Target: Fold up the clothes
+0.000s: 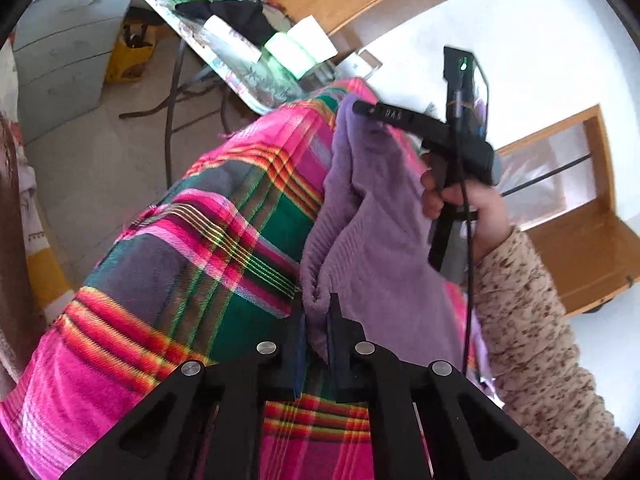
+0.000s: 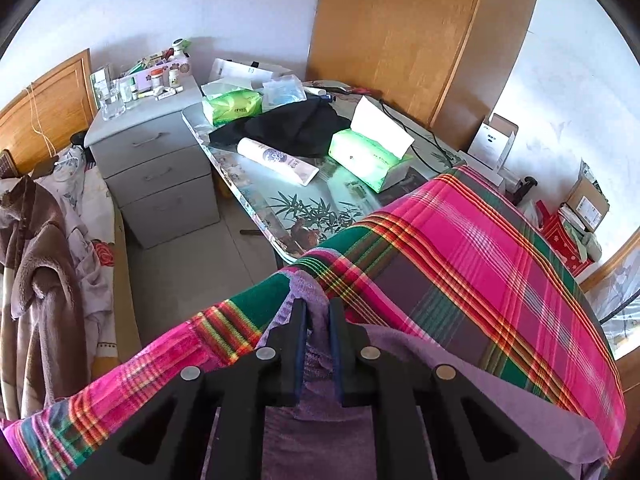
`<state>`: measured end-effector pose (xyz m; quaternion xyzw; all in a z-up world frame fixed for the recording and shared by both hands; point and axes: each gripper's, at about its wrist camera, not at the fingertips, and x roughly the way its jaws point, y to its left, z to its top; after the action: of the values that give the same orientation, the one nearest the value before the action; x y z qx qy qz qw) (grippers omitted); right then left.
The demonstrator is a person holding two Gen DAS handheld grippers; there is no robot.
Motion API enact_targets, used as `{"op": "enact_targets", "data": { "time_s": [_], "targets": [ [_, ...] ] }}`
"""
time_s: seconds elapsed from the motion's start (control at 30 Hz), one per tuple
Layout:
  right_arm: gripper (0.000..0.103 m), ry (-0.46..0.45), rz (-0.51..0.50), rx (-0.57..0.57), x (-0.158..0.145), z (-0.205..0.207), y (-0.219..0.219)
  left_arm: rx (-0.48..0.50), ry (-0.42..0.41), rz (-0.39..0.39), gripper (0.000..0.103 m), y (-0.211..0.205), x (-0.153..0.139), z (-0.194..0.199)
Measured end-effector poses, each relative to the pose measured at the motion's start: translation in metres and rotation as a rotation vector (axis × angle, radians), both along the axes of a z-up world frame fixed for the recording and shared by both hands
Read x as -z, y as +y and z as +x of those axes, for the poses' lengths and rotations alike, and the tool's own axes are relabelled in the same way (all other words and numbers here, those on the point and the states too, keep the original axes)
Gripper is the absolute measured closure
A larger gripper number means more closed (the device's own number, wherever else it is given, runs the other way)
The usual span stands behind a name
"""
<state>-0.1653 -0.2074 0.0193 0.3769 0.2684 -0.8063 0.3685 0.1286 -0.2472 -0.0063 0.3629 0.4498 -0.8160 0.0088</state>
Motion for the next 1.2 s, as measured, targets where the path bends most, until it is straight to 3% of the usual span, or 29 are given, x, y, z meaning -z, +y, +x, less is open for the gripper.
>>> {"op": "enact_targets", "data": {
  "time_s": [0.3, 0.53, 0.77, 0.93, 1.2],
  "targets": [
    [0.092, 0.014, -0.03, -0.043, -0.02, 0.025, -0.02, -0.078, 0.022, 0.031, 0.094, -0.016, 0.005, 0.031],
    [0.092, 0.013, 0.053, -0.053, 0.012, 0.029, -0.044, -0.104, -0.039, 0.072, 0.094, -0.023, 0.02, 0.038],
    [0.087, 0.01, 0.029, -0.052, 0.01, 0.028, -0.034, -0.104, -0.065, 0.049, 0.092, -0.022, 0.016, 0.035],
    [0.08, -0.021, -0.072, 0.017, -0.017, 0.031, 0.003, -0.113, -0.091, 0.028, 0.089, -0.022, 0.013, 0.033],
    [0.069, -0.062, -0.216, 0.216, -0.061, 0.055, 0.144, -0.164, -0.102, -0.072, 0.085, -0.025, -0.003, 0.051]
  ]
}}
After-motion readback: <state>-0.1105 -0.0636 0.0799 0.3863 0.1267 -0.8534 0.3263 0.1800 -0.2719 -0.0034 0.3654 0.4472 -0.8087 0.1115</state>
